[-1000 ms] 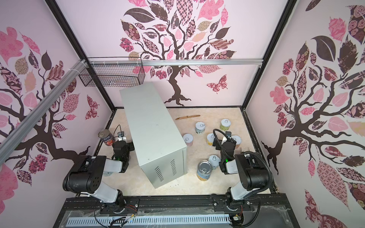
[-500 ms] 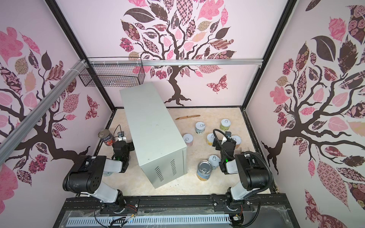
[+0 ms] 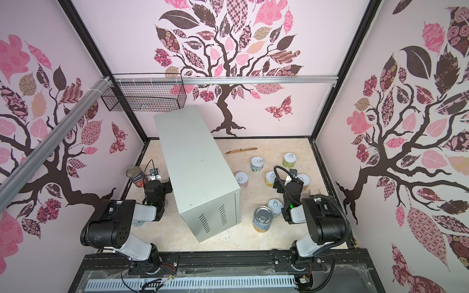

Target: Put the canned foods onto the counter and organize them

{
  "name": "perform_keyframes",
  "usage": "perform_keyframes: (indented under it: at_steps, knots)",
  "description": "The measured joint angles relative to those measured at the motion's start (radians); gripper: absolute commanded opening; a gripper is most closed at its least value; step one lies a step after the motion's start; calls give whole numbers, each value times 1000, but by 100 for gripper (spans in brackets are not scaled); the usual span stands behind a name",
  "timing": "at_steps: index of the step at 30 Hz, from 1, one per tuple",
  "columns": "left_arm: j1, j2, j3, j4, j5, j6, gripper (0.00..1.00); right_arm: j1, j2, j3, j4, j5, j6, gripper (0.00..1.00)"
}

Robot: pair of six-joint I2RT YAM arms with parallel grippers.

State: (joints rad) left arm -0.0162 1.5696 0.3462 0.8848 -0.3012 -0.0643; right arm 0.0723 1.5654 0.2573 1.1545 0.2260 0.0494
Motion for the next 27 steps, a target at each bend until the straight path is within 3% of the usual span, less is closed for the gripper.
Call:
perform_keyframes:
  at_steps: [9, 13, 20, 27]
  knots:
    - [2, -5, 2, -13, 0, -12, 98, -2, -11, 1, -13, 8, 3, 100]
    - [-5, -53, 5, -47, -35, -14, 98, -3, -167, 64, -250, 47, 44, 100]
    - [-17, -217, 197, -388, -117, -53, 98, -3, -396, 200, -575, 68, 163, 100]
    - [-17, -404, 344, -764, -139, -225, 98, -3, -583, 258, -924, -14, 289, 100]
